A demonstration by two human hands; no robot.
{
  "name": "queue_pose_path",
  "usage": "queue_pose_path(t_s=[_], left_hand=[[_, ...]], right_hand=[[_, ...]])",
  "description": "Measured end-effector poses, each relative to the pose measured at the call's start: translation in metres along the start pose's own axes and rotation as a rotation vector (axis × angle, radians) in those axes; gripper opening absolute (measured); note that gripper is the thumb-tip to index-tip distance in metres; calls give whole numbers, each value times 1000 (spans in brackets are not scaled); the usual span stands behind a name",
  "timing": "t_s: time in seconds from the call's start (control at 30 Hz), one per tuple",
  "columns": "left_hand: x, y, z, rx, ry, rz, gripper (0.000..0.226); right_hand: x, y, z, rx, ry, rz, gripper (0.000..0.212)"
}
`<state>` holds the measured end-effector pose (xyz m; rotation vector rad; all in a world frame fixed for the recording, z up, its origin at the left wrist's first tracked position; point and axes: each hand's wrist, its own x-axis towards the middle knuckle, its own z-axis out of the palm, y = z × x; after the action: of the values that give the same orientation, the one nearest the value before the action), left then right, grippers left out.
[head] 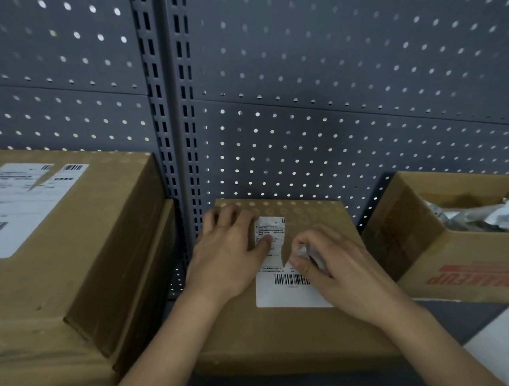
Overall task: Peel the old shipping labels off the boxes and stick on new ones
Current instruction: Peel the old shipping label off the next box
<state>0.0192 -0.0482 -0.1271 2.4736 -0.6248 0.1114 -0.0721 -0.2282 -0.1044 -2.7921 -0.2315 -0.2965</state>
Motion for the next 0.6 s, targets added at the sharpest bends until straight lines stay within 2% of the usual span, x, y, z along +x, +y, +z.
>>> queue_pose_path(t_s=[0.1, 0.13, 0.17, 0.27, 0.3, 0.6], left_hand=[[0, 0, -1, -8, -1, 0, 49], [0, 0, -1, -9, -1, -2, 49], [0, 1, -1, -10, -2, -5, 49], [0, 1, -1, -10, -6, -10, 49], [0, 1, -1, -12, -7, -11, 48], [0, 2, -2, -13, -10, -12, 50]], right_hand=[[0, 3, 0, 102, -70, 46, 59], [-1, 4, 0, 128, -79, 60, 67], [-1, 5, 1, 124, -69, 51, 63], [-1, 5, 3, 142, 25, -30, 15], [-1, 5, 4, 164, 37, -43, 7], [-6, 3, 2, 163, 40, -85, 5]])
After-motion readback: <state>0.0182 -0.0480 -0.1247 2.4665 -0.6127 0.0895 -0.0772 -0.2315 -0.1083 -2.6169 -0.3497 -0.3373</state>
